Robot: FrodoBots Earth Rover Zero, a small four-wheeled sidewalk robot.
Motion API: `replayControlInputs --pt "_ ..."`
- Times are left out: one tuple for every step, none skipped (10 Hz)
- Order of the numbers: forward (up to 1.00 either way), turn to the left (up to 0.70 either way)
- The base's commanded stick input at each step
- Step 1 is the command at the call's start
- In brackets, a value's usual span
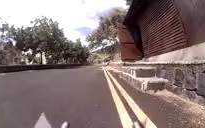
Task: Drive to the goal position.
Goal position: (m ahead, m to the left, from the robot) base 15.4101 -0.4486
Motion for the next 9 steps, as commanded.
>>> replayControlInputs --pt "0.0 0.0" --pt "0.0 0.0" --pt "0.0 0.0" --pt "0.0 0.0" --pt "0.85 0.0" --pt "0.85 0.0" --pt "0.85 0.0" --pt "0.85 0.0" --pt "0.85 0.0"
